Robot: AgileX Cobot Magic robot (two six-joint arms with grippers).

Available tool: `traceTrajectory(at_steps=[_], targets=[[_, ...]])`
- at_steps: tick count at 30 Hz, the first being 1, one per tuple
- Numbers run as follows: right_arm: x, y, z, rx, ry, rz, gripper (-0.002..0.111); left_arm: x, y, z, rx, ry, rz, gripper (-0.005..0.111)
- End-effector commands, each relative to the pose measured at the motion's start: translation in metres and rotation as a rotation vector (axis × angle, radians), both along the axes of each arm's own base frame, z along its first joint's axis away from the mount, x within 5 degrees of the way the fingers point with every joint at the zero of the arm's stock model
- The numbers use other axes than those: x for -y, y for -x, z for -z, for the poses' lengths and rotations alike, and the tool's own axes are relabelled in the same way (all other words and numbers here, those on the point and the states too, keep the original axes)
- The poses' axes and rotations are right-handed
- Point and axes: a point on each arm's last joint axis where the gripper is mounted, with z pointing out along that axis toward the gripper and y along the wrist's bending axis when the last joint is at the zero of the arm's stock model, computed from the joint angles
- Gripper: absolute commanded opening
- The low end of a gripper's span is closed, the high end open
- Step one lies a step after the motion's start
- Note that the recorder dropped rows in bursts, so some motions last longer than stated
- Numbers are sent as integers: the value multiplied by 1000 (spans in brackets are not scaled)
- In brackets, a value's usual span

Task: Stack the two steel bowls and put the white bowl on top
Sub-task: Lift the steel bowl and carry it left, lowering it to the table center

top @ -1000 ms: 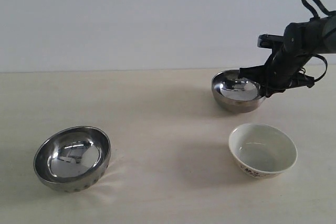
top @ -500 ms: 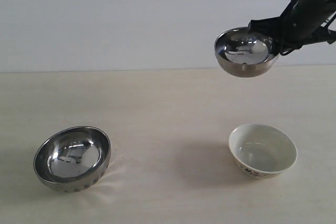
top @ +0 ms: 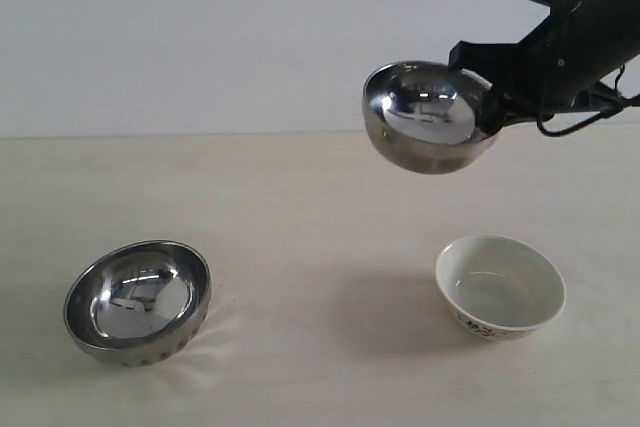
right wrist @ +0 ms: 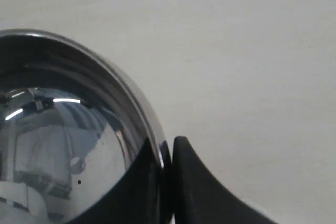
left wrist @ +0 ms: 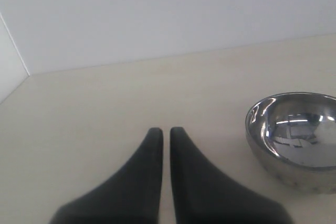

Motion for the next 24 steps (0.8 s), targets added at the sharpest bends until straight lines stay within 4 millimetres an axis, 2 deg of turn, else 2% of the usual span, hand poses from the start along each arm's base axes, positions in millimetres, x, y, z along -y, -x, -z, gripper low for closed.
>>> traceTrajectory(at_steps=[1, 3, 7, 12, 16, 24], targets=[[-24, 25, 2, 30, 47, -89, 0, 0, 0, 0, 9, 16, -3, 4], [-37, 38, 10, 24, 43, -114, 0, 0, 0, 0, 9, 16, -3, 4], [-67, 67, 40, 9, 44, -176, 0, 0, 0, 0, 9, 16, -3, 4], [-96, 91, 56, 17, 42, -248, 0, 0, 0, 0, 9, 16, -3, 4], [-100, 92, 72, -28, 48, -239, 0, 0, 0, 0, 9, 16, -3, 4], [-105, 78, 107, -42, 74, -209, 0, 0, 0, 0, 9, 16, -3, 4]])
